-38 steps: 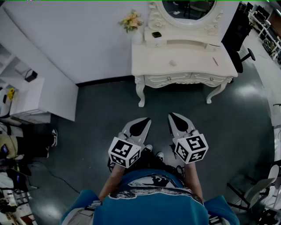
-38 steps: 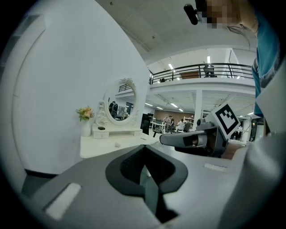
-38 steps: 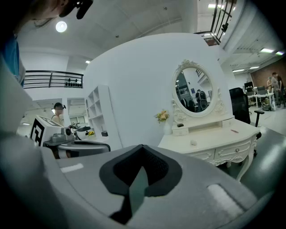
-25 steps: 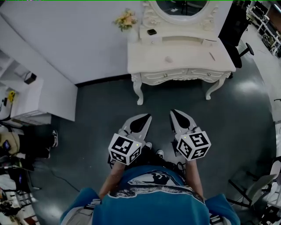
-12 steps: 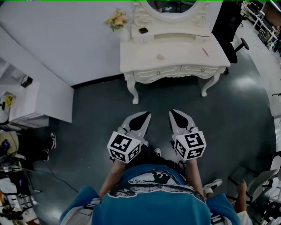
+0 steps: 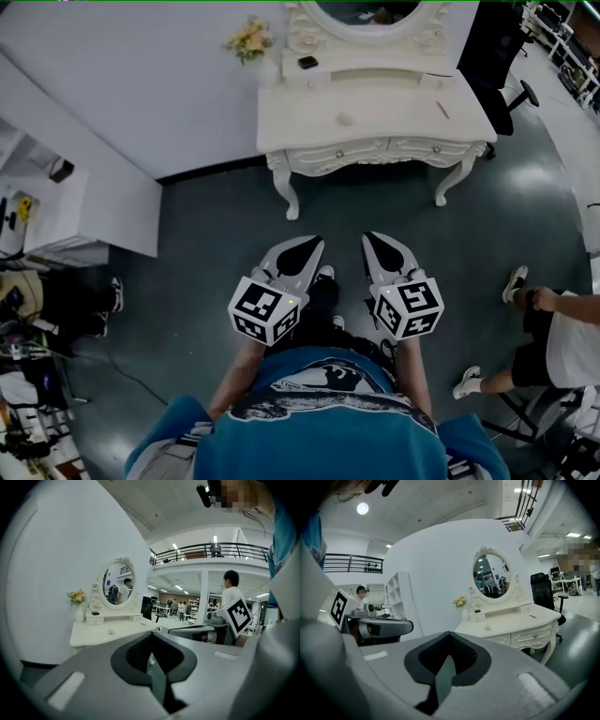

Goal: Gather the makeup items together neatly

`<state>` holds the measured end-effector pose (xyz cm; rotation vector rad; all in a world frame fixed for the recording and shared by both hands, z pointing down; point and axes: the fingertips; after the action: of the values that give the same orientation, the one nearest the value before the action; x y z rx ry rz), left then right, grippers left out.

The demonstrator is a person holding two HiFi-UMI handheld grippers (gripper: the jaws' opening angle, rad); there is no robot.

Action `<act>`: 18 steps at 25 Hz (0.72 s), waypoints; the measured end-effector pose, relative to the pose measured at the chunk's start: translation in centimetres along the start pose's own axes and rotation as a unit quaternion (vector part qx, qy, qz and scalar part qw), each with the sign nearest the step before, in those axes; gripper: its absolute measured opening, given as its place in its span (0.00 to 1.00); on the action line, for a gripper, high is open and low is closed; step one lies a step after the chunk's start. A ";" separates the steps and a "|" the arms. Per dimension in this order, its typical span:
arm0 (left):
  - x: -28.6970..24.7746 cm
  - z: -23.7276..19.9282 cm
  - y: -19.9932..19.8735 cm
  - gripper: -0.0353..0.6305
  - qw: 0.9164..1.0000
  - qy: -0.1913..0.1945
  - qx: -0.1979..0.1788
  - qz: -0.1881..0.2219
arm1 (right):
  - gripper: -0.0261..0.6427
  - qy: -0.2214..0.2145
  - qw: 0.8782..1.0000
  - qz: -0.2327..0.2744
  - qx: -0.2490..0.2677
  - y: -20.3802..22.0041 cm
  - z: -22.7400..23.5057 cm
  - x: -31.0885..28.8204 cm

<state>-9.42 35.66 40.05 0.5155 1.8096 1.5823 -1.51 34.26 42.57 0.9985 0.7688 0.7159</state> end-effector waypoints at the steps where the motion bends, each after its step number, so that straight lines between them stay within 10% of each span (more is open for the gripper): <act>1: -0.1 -0.2 -0.1 0.07 1.000 0.000 -0.001 -0.001 | 0.04 -0.002 1.000 0.002 -0.003 -0.1 0.0 -0.2; 18: -11.0 -9.8 -1.7 0.07 0.999 0.039 0.005 -0.014 | 0.04 0.018 0.999 -0.021 -0.022 -4.0 8.1 -11.6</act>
<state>-8.41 20.87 41.32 0.4370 1.8748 1.5957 -0.40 19.67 44.25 0.9291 0.8004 0.7141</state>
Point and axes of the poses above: the fingertips, and each gripper's own axes: x backward along the fingers, z to its right, y out of its underside, and after that the axes turned 6 degrees about -x, right-handed
